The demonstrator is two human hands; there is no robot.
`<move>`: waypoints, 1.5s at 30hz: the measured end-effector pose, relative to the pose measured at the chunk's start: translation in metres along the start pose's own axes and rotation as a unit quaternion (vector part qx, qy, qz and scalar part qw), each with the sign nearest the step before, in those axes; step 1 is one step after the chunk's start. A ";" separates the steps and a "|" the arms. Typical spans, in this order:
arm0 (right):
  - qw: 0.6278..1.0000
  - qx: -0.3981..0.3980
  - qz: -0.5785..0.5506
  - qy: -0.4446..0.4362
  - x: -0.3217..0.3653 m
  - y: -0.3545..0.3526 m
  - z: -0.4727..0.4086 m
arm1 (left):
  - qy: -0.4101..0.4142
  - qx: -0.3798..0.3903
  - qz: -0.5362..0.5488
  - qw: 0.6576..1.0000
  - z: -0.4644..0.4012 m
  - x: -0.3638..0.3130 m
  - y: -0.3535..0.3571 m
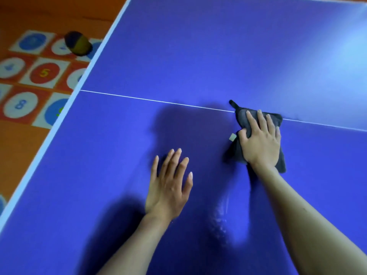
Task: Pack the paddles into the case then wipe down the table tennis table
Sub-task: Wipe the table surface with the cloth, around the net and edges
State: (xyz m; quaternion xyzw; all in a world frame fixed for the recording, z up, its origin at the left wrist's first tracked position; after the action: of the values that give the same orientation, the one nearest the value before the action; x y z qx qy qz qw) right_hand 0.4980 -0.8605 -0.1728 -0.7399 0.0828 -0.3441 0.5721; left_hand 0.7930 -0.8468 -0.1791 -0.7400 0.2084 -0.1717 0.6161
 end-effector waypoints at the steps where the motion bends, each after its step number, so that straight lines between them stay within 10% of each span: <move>1: 1.000 0.001 0.001 -0.002 0.001 0.002 -0.007 | 0.002 -0.003 0.000 1.000 0.000 -0.001 0.000; 28: 0.997 -0.036 0.042 -0.056 0.080 -0.004 0.340 | -0.012 -0.097 0.119 0.988 0.023 0.047 -0.022; 45: 0.999 -0.039 0.009 -0.015 0.084 0.030 0.098 | 0.008 -0.047 0.049 0.998 0.015 0.067 -0.008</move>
State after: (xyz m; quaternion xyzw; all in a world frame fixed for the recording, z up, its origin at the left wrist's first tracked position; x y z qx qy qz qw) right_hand 0.6287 -0.8363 -0.1759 -0.7656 0.0942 -0.3248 0.5473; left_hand 0.8585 -0.8680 -0.1741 -0.7558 0.2573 -0.1366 0.5865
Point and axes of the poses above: each hand's wrist, its own z-axis away from the middle knuckle, its own y-axis out of the palm, x = y × z, the point moved 9 cm from there along -z, towards the middle knuckle, and after that the axes turned 9 degrees about -z, right-handed, at the moved point
